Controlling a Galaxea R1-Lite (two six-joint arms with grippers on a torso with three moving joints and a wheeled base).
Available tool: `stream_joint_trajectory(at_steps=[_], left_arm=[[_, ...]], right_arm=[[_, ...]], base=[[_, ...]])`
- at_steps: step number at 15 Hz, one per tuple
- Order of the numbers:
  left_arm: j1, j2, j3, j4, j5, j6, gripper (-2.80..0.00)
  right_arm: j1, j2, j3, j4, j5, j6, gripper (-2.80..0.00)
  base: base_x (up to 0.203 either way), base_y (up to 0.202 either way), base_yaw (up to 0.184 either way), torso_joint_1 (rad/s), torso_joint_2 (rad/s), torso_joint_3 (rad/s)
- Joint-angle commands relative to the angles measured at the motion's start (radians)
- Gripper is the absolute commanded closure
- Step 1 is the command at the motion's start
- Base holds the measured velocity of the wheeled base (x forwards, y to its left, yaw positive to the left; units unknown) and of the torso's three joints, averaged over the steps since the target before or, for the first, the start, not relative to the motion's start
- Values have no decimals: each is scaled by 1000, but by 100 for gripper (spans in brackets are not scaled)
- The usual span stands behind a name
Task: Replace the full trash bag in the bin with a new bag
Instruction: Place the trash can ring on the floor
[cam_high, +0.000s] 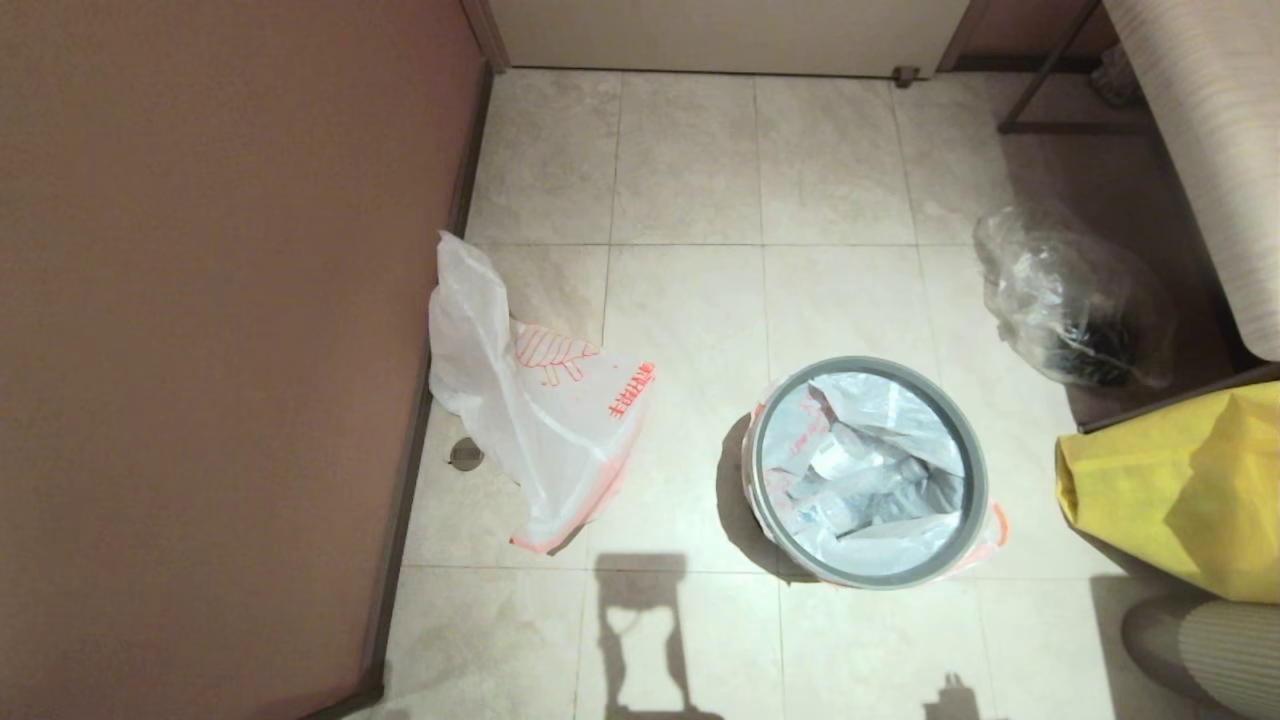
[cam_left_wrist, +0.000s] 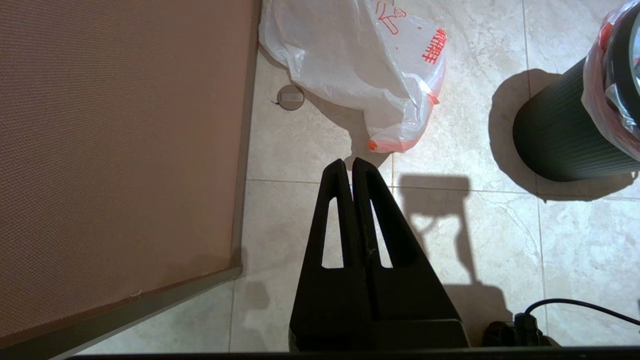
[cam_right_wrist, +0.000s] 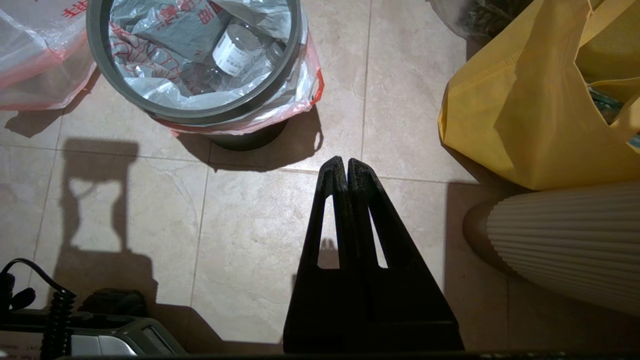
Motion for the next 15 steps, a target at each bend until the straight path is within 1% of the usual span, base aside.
stream_joint_trajectory(at_steps=[1,2,3,10,13,15], left_arm=[[0,1,-1,0,0,-1,0],[0,1,-1,0,0,-1,0],[0,1,-1,0,0,-1,0],[0,1,-1,0,0,-1,0],[0,1,-1,0,0,-1,0],[0,1,-1,0,0,-1,0]], right_arm=[[4,0,0,0,1,3,0],[4,0,0,-2,-1,23,0],[4,0,-1,3,-13,24,0],[2,32,-3,7,-16,39,0],[-3,54,-32,11,-18,-26,0],[-3,148,-86,11,-29,-43,0]], base=[[0,0,0,0,0,0],[0,0,0,0,0,0],[0,0,0,0,0,0],[0,0,0,0,0,0],[0,0,0,0,0,0],[0,0,0,0,0,0]])
